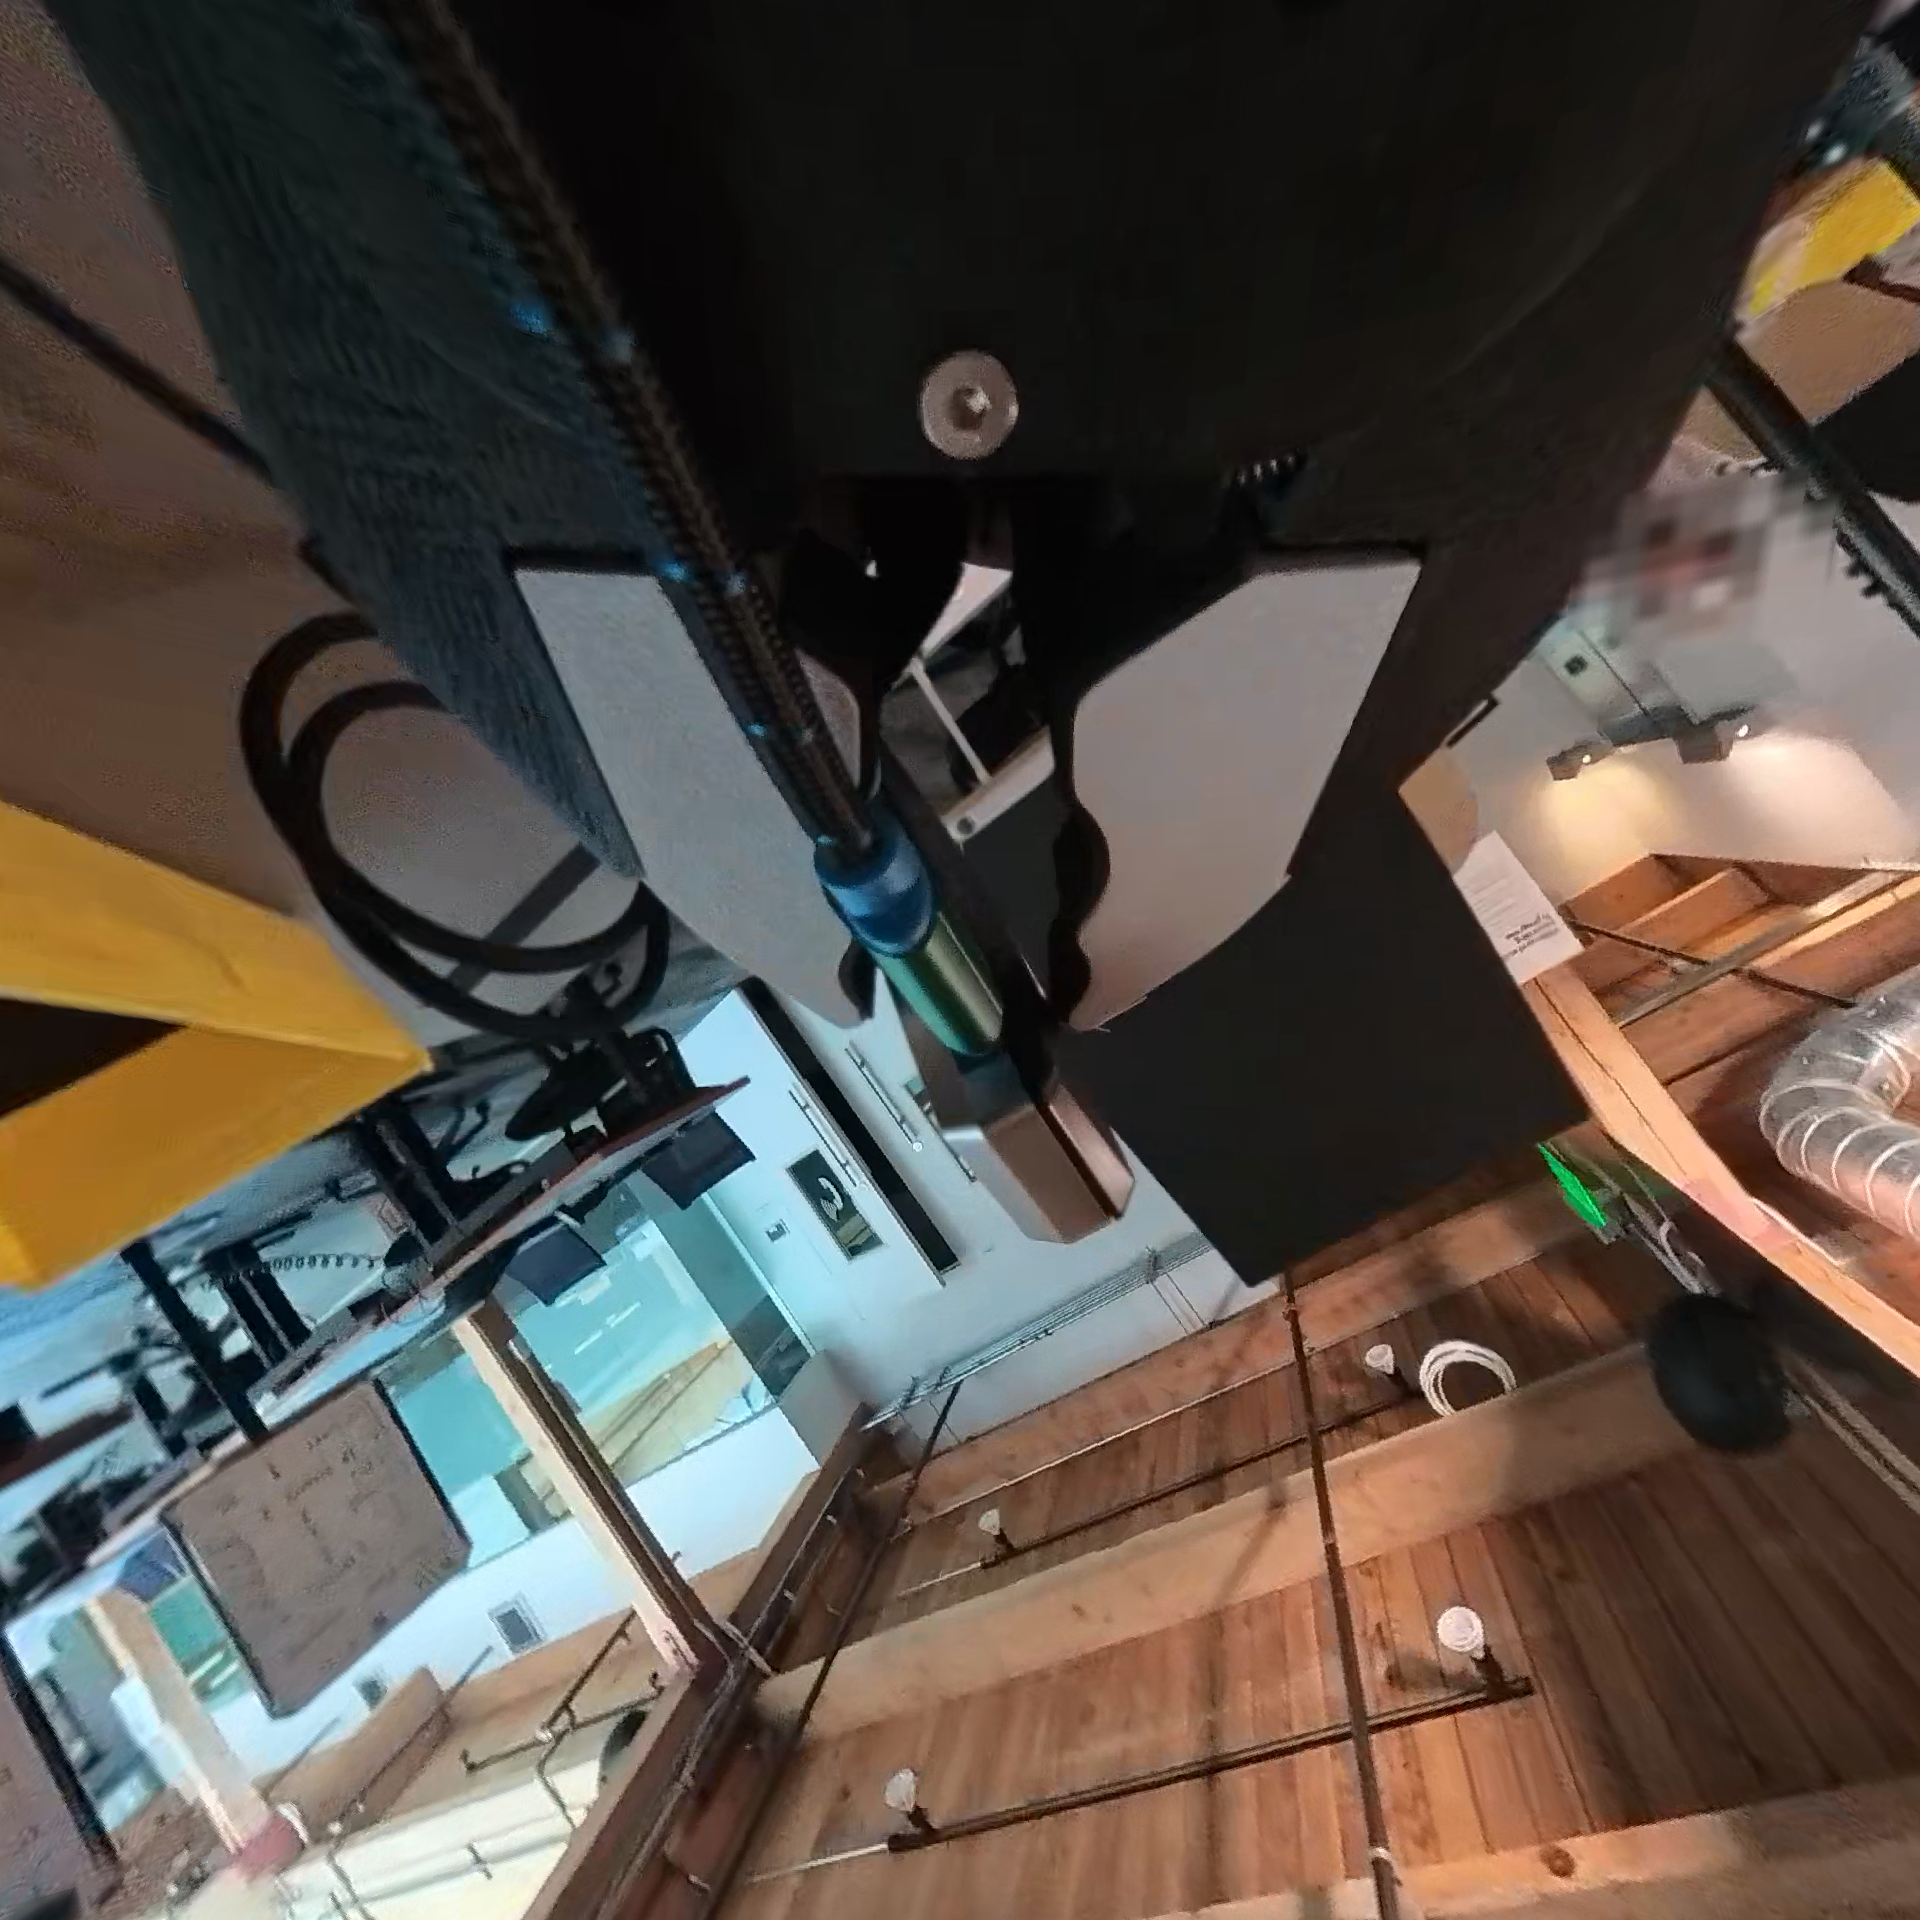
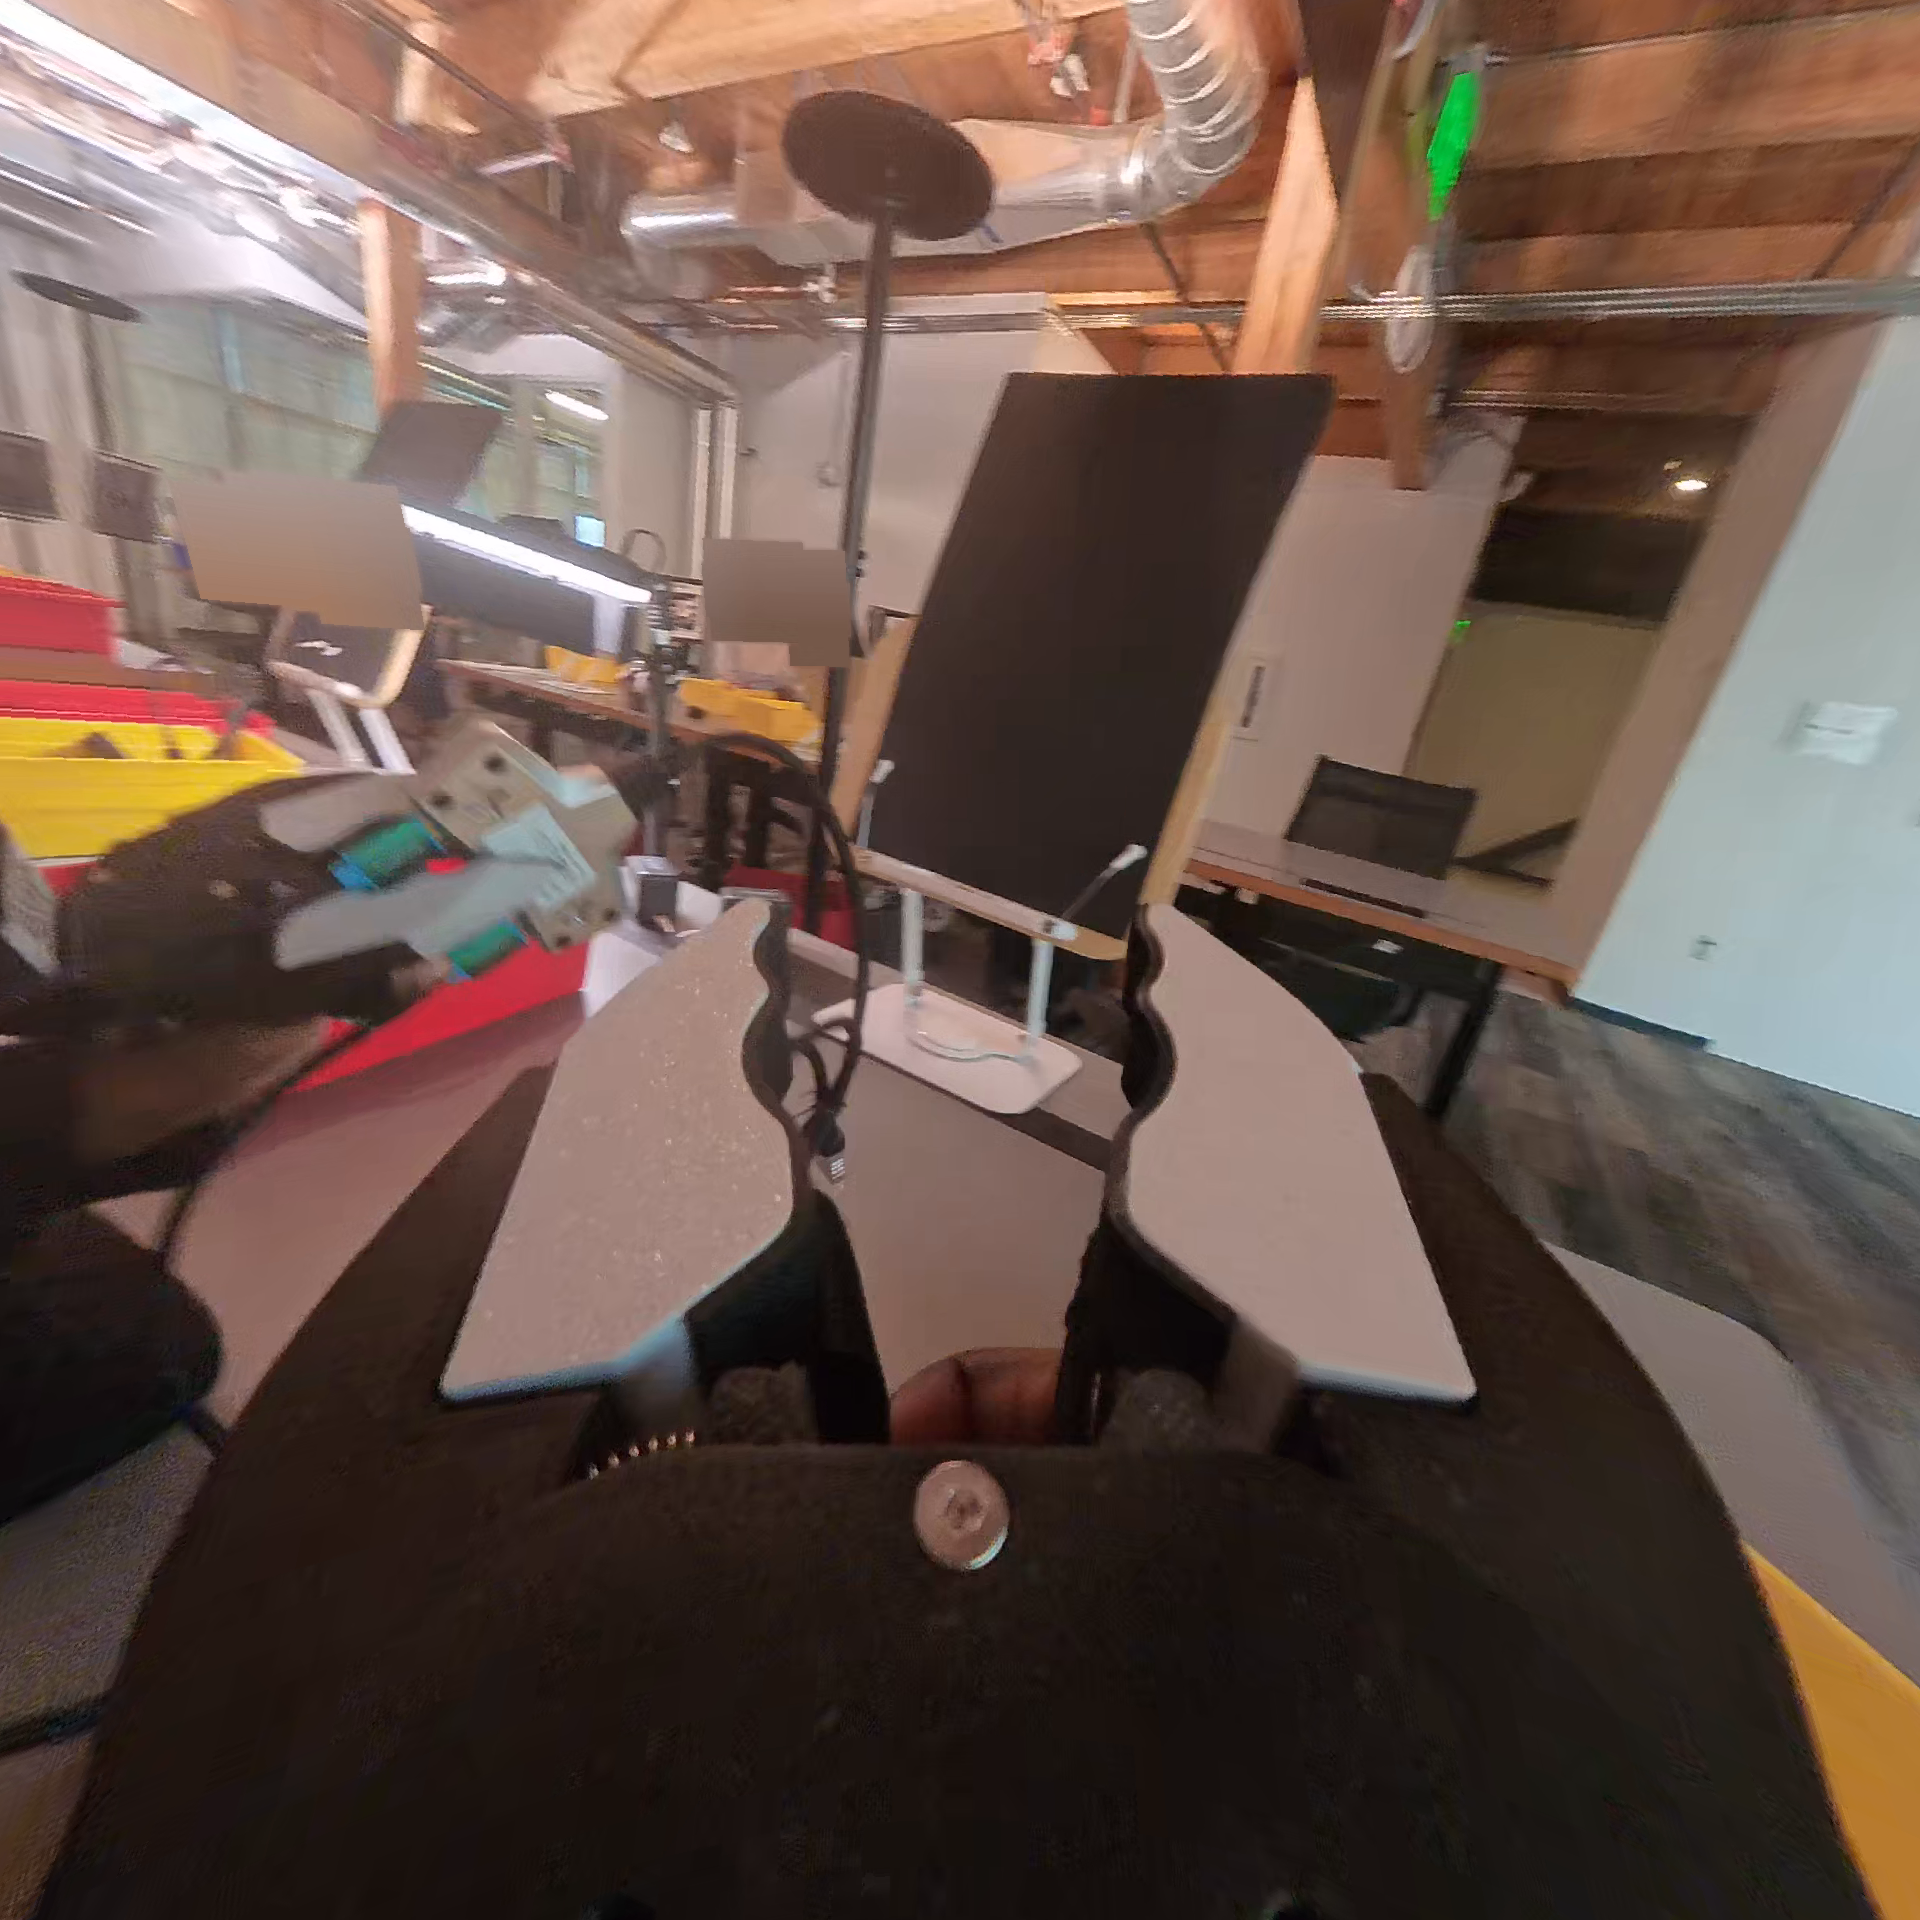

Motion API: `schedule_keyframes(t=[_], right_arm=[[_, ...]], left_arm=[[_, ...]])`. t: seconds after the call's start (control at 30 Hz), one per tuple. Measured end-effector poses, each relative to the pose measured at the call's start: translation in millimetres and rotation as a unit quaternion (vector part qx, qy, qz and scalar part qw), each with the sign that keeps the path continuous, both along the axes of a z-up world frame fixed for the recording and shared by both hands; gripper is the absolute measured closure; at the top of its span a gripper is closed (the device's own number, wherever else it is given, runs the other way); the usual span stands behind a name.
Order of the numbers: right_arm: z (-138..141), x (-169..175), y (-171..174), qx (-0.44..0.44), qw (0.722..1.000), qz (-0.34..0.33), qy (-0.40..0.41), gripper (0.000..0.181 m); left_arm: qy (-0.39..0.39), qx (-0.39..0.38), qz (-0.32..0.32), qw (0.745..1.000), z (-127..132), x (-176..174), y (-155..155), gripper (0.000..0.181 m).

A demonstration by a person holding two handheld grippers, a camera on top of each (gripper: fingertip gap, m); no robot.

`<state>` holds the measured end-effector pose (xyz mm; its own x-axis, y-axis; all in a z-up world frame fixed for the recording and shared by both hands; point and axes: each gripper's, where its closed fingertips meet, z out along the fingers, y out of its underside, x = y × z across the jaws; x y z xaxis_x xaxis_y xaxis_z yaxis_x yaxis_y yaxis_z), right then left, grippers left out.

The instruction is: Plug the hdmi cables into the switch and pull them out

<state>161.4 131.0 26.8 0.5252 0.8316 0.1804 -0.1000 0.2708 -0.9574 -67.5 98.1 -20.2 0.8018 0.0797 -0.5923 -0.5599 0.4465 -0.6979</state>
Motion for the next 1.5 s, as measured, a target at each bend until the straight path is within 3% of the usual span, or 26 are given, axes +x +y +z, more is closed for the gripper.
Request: schedule_keyframes(t=[0.17,0.33,0.43,0.6,0.7,0.77,0.9,0.97,1.03,1.23,1.33,1.5], right_arm=[[-11.2,-65.9,-38.9,0.027,0.991,0.131,-0.008,0.111],[-47.5,-134.6,-76.0,-0.033,0.962,0.267,-0.044,0.114],[-76.1,-167.4,-77.2,-0.065,0.955,0.281,-0.072,0.116],[-115.8,-199.6,-68.5,-0.152,0.937,0.304,-0.087,0.117],[-122.7,-204.5,-71.4,-0.191,0.922,0.326,-0.082,0.117],[-118.6,-204.3,-76.3,-0.207,0.913,0.345,-0.065,0.117],[-117.7,-205.2,-86.5,-0.221,0.897,0.378,-0.057,0.121],[-115.5,-203.7,-94.0,-0.221,0.886,0.406,-0.046,0.145],[-112.4,-200.5,-97.7,-0.224,0.877,0.423,-0.037,0.149],[-100.7,-192.1,-109.6,-0.185,0.874,0.448,-0.032,0.153],[-95.3,-186.8,-109.3,-0.207,0.854,0.477,-0.010,0.155],[-75.9,-165.4,-90.3,-0.251,0.816,0.516,0.068,0.158]], left_arm=[[0.043,0.028,-0.001,0.999,-32.4,-1.5,-12.5,0.149],[-0.054,-0.011,-0.033,0.998,-40.2,-18.3,-7.8,0.150],[-0.147,-0.043,-0.127,0.980,-41.4,-16.5,-8.1,0.150],[-0.277,-0.073,-0.293,0.912,-36.4,-9.3,-18.6,0.150],[-0.309,-0.074,-0.376,0.871,-29.8,-2.7,-29.8,0.150],[-0.300,-0.074,-0.414,0.856,-28.0,5.5,-37.9,0.150],[-0.254,-0.064,-0.456,0.851,-26.5,22.5,-53.2,0.149],[-0.242,-0.067,-0.473,0.845,-27.1,28.7,-58.1,0.150],[-0.244,-0.065,-0.488,0.836,-25.5,30.9,-61.8,0.150],[-0.244,-0.034,-0.507,0.826,-15.8,35.0,-73.7,0.143],[-0.231,-0.042,-0.512,0.826,-14.7,36.3,-77.9,0.140],[-0.272,-0.035,-0.521,0.808,-7.4,16.9,-77.4,0.140]])
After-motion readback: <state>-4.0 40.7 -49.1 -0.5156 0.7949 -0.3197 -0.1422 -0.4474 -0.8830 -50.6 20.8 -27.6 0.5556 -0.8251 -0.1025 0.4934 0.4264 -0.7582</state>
